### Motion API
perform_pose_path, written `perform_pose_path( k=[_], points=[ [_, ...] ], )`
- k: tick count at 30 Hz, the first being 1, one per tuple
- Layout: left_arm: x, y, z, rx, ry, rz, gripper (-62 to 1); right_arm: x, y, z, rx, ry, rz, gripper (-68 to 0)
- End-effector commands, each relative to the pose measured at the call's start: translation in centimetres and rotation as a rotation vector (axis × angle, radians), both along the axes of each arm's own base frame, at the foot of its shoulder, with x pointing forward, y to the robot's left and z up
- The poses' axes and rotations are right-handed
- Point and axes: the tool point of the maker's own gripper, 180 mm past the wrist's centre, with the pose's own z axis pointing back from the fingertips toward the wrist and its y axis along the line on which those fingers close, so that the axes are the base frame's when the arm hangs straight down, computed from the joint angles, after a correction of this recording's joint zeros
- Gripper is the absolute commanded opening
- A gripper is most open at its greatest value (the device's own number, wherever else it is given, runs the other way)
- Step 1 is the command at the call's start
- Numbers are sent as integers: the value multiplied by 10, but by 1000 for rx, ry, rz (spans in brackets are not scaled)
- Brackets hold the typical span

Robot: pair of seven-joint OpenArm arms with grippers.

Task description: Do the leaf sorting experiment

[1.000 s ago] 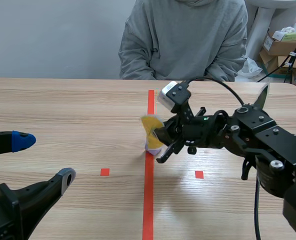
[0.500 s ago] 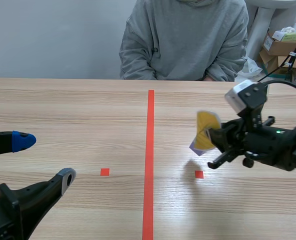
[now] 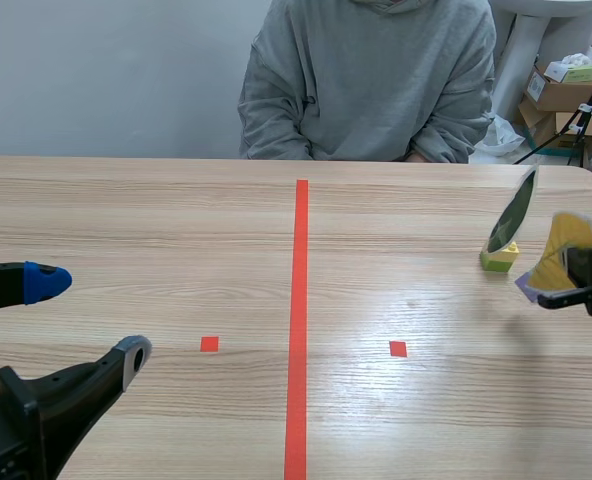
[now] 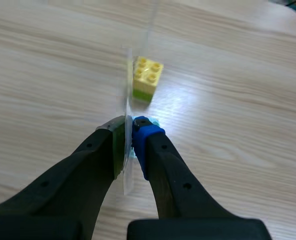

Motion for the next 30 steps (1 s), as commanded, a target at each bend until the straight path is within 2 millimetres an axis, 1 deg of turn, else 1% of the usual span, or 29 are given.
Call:
perform_pose_path(
  k=[1,5,9,17,21,27,30],
  points=[
    [2,-3,10,-23,-29,0,8,16,-2,8,12,-34,4,-663],
    [2,-3,10,-22,-29,0,8,30,-9,-5,49,-7,-26,-663],
    [2,-3,10,-22,-29,0,8,38,-14,-11,70,0,-48,-663],
    [2,-3,10,-22,-29,0,8,40,-16,-18,82,14,-58,-660],
    [2,-3,10,-22,-29,0,8,38,-16,-21,76,32,-51,-605],
    [2,-3,10,-22,-29,0,8,37,-16,-23,64,44,-49,-490],
    [2,-3,10,-22,-29,0,8,37,-16,-23,62,45,-49,-416]
  ],
)
